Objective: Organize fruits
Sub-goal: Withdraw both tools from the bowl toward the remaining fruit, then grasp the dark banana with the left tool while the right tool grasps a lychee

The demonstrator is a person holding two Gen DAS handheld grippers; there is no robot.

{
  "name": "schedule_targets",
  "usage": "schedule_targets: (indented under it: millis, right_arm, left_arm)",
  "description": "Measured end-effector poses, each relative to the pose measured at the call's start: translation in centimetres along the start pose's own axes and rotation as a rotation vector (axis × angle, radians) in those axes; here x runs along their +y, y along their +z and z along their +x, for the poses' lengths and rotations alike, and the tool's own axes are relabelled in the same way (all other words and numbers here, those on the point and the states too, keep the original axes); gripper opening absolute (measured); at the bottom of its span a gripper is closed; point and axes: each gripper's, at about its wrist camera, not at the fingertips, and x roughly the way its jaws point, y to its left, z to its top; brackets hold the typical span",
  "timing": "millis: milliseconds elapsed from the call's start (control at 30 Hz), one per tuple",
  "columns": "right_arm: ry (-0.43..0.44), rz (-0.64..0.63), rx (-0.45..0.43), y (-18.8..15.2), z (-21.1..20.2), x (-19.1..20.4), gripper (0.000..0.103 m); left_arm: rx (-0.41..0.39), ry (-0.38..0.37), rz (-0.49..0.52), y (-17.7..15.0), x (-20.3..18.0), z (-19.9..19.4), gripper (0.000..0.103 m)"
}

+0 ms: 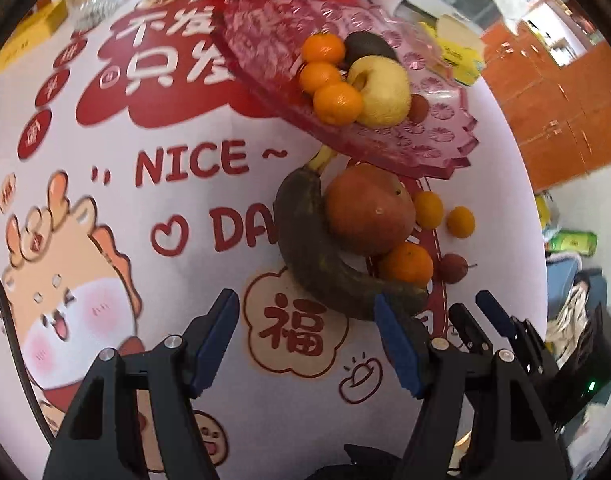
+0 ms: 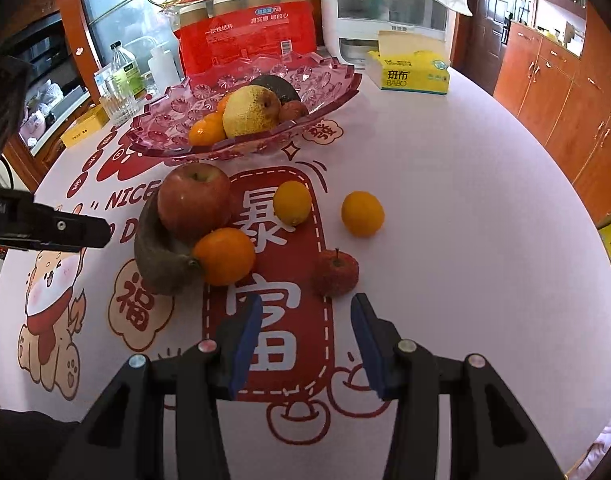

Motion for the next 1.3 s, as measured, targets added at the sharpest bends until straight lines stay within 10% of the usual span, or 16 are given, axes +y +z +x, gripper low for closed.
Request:
schedule_targets:
  millis: [1300]
  right_arm:
    - [0.128, -0.26, 0.008, 0.7, 4.3, -1.4, 0.045]
  left_arm:
    - [0.058, 0.126, -0.206, 2.6, -2.4, 6.0, 0.05]
